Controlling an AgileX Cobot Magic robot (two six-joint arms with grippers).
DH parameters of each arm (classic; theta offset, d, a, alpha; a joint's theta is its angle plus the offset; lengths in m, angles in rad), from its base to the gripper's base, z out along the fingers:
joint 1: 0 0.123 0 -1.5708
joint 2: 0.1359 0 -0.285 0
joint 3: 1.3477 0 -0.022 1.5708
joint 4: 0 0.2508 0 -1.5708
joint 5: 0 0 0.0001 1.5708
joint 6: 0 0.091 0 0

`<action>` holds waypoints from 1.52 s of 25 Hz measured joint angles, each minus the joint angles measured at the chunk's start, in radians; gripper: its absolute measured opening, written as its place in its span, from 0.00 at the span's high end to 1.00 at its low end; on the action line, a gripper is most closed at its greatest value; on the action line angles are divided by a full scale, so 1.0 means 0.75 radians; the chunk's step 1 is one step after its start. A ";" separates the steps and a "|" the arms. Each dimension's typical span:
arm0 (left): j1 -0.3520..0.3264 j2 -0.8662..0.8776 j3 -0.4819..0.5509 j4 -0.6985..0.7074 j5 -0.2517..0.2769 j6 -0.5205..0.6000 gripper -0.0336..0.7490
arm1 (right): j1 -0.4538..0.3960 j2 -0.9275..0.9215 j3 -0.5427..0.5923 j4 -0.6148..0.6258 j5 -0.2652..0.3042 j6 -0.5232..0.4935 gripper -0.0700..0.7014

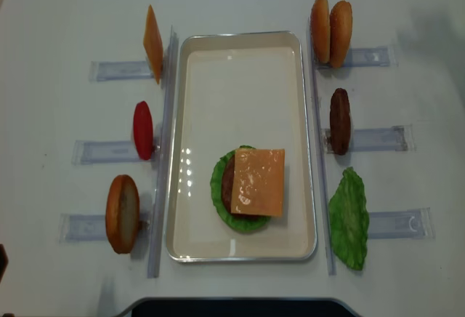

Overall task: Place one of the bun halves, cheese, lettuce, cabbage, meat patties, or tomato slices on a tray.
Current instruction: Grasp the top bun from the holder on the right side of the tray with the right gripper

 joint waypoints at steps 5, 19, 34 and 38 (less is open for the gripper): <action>0.000 0.000 0.000 0.000 0.000 0.000 0.95 | 0.000 0.036 -0.043 -0.019 0.001 0.043 0.21; 0.000 0.000 0.000 0.000 0.000 0.000 0.96 | 0.236 0.038 -0.058 -0.026 0.003 0.274 0.21; 0.000 0.000 0.000 0.000 0.000 0.000 0.96 | 0.513 0.086 -0.071 -0.025 0.003 0.435 0.21; 0.000 0.000 0.000 0.000 0.000 0.000 0.96 | 0.521 0.139 -0.071 -0.026 0.003 0.449 0.21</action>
